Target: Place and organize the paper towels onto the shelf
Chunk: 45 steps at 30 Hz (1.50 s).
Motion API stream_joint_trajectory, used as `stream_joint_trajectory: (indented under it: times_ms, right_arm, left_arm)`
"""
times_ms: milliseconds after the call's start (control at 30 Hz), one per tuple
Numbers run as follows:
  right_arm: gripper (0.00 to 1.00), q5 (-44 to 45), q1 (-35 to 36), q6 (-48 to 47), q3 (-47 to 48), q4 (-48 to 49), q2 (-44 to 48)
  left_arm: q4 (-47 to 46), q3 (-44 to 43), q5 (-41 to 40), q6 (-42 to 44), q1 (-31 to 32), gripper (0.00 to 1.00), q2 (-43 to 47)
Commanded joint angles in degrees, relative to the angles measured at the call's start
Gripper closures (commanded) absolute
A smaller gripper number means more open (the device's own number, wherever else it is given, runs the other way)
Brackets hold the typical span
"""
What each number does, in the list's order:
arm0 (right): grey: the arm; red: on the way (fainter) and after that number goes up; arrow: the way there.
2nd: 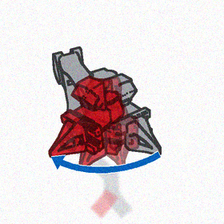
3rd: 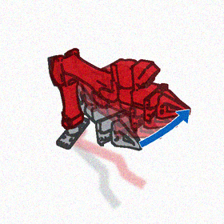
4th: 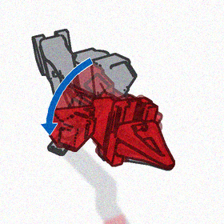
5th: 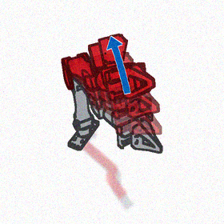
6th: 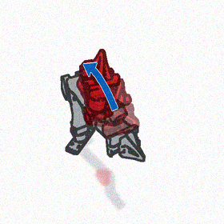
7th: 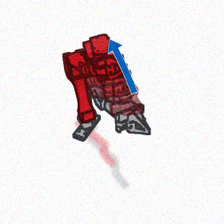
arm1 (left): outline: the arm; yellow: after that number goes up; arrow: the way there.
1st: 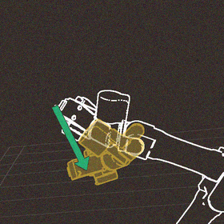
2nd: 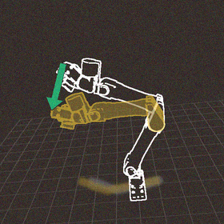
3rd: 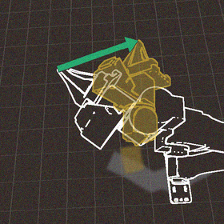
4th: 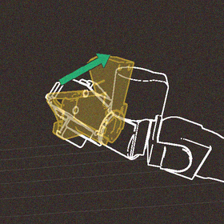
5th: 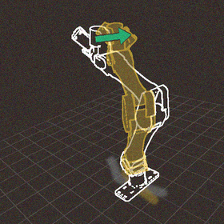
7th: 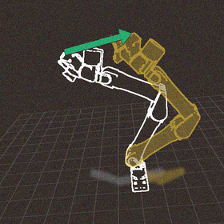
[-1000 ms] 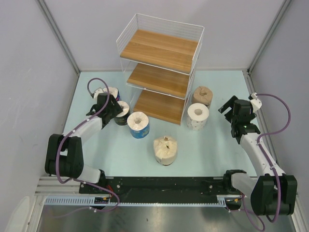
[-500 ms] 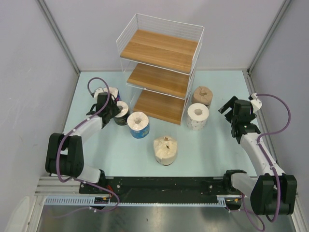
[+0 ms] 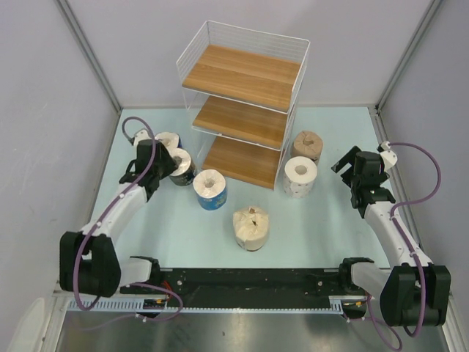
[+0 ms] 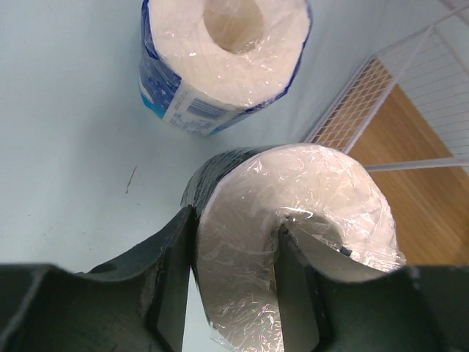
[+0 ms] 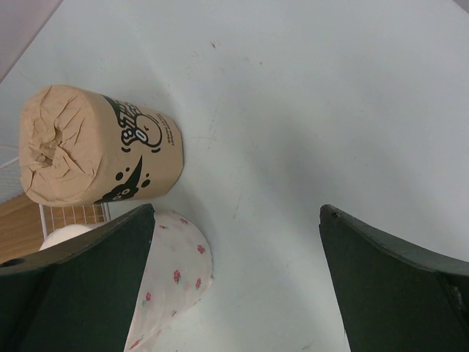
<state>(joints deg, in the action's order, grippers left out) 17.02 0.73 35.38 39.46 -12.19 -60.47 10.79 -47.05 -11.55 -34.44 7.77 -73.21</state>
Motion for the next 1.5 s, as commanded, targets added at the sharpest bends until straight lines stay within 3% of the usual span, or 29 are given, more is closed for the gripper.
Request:
stream_joint_trajectory:
  times_ms: [0,267,533,667,767,1000,1233,1467]
  right_arm:
    - [0.00,-0.23,-0.12,0.31,1.93,-0.20,0.35]
    - [0.00,1.53,-0.12,0.48,1.85,-0.74,1.14]
    - [0.00,1.35,-0.20,0.31,1.93,-0.82,1.40]
    - [0.00,1.97,-0.20,0.13,1.93,-1.70,2.02]
    - [0.00,2.32,-0.29,0.22,1.85,-2.05,2.28]
    - [0.00,2.14,-0.29,0.75,1.85,-1.88,1.84]
    - [0.00,2.58,-0.29,1.27,1.85,-3.28,1.93]
    - [0.00,3.37,-0.29,0.75,1.85,-3.90,2.37]
  left_arm:
    - [1.16,-2.44,1.79,1.12,-0.48,0.73,6.67]
    - [1.52,-5.24,6.53,5.07,-0.48,0.73,16.51]
    - [1.34,-11.48,16.29,7.28,-0.48,0.75,18.28]
    - [0.11,-12.98,19.81,8.07,-0.48,0.59,19.16]
    - [0.20,-14.82,21.92,8.77,-0.48,0.56,19.33]
    - [-1.55,-18.96,25.87,7.54,-0.48,0.66,18.63]
    - [-6.83,-20.45,27.81,4.91,-0.21,0.66,16.09]
    - [-8.76,-21.86,23.60,5.17,5.49,0.67,11.86]
